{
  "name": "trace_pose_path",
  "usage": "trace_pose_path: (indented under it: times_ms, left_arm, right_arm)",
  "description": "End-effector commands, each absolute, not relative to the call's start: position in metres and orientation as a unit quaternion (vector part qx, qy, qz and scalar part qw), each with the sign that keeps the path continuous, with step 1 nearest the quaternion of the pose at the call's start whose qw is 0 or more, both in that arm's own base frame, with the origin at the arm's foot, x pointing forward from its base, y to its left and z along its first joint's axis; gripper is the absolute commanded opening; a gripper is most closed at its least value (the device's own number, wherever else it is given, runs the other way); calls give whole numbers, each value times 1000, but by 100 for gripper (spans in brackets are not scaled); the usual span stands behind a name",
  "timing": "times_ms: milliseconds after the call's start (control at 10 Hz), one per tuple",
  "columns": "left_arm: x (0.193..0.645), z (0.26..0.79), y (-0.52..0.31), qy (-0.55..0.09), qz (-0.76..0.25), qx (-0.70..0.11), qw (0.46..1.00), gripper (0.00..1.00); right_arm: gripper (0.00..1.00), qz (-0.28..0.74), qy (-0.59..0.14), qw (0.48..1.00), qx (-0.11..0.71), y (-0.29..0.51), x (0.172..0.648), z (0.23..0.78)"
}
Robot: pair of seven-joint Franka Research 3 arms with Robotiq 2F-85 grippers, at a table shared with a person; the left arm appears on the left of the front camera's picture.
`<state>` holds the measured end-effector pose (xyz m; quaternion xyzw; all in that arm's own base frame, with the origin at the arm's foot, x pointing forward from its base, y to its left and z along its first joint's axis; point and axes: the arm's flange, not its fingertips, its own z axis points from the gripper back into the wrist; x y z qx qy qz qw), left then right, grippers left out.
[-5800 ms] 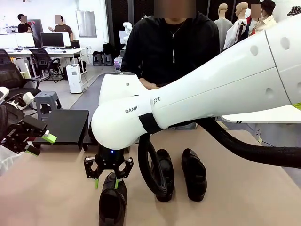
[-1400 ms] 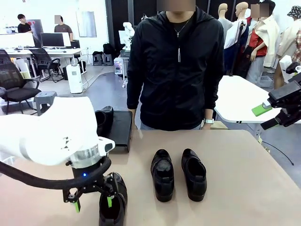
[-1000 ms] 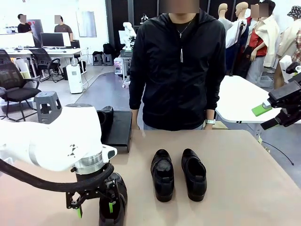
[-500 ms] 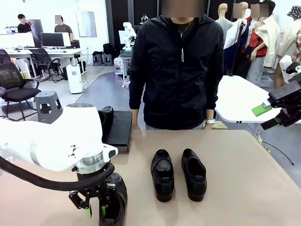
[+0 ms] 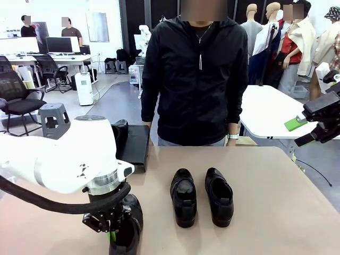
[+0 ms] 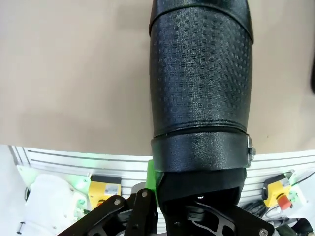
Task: Organize the shoes by placing them on the stand.
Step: Place the Shoe from the middle of the table onto the Shoes Stand.
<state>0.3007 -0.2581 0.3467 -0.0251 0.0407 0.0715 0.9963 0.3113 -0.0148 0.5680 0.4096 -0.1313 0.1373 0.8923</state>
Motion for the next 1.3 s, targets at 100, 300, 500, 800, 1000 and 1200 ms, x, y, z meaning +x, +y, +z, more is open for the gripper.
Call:
trace_pose_path:
  times_ms: [100, 300, 500, 800, 1000, 1200]
  left_arm:
    - [299, 399, -249, -44, 38, -63, 996, 0]
    - [271, 474, -227, -129, -25, -102, 986, 0]
    - [255, 510, -208, -204, -41, -108, 972, 0]
    - [257, 535, -221, -206, -36, -112, 972, 0]
    - [257, 535, -221, -206, -36, -112, 972, 0]
    - [288, 543, -223, -232, -27, -112, 966, 0]
  right_arm:
    - [100, 132, -127, 893, 410, -15, 311, 572]
    - [100, 132, -127, 893, 410, -15, 311, 572]
    - [100, 132, -127, 893, 410, -15, 311, 572]
    - [100, 132, -127, 893, 410, -15, 311, 572]
    - [100, 132, -127, 893, 410, -15, 311, 572]
    - [100, 132, -127, 893, 410, -15, 311, 572]
